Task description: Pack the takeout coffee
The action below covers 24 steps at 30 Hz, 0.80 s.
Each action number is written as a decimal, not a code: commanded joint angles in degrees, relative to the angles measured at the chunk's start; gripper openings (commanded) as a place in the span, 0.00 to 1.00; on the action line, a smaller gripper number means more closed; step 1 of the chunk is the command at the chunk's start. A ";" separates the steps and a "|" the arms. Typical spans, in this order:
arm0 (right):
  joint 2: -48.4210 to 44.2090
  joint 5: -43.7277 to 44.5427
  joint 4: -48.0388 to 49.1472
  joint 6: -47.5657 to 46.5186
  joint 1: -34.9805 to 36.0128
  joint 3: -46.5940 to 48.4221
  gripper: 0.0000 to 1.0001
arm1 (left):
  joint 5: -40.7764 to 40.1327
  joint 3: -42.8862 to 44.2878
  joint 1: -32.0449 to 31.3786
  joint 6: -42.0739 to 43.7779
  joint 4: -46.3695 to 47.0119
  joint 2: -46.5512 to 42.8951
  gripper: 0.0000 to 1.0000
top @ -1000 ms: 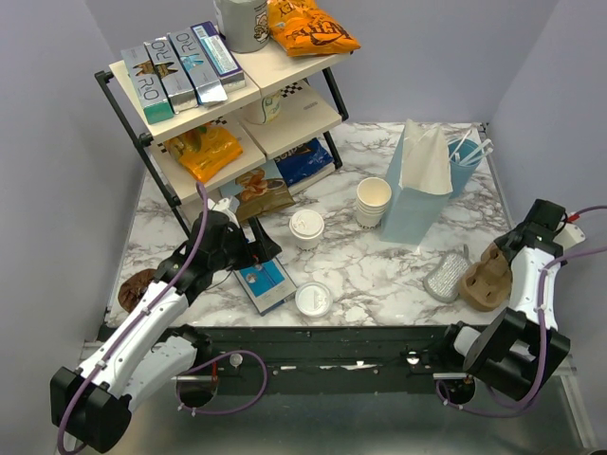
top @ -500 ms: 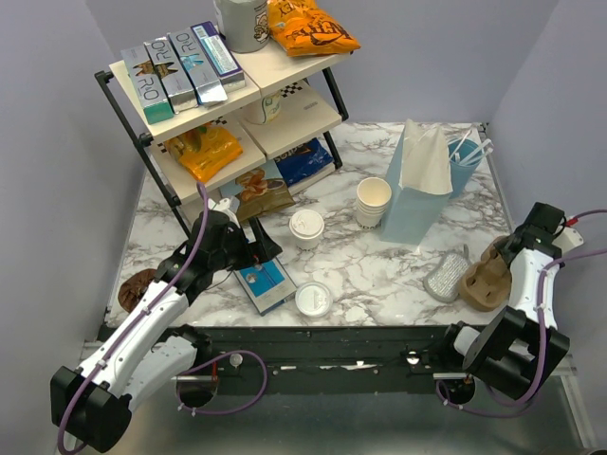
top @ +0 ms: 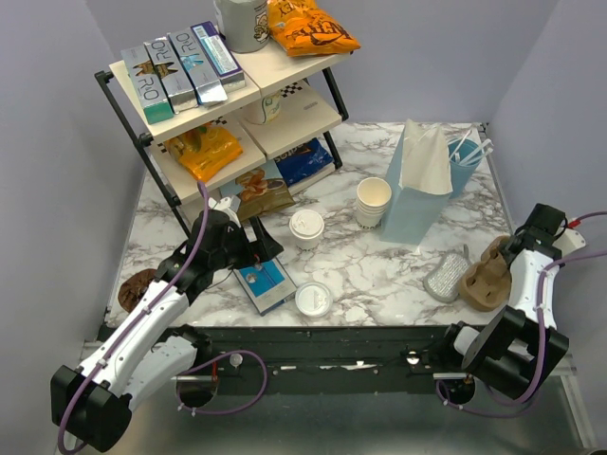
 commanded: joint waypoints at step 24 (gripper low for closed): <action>-4.90 -0.06 -0.38 -0.64 -0.83 0.17 0.04 | 1.76 -0.21 0.27 0.68 0.85 0.09 0.99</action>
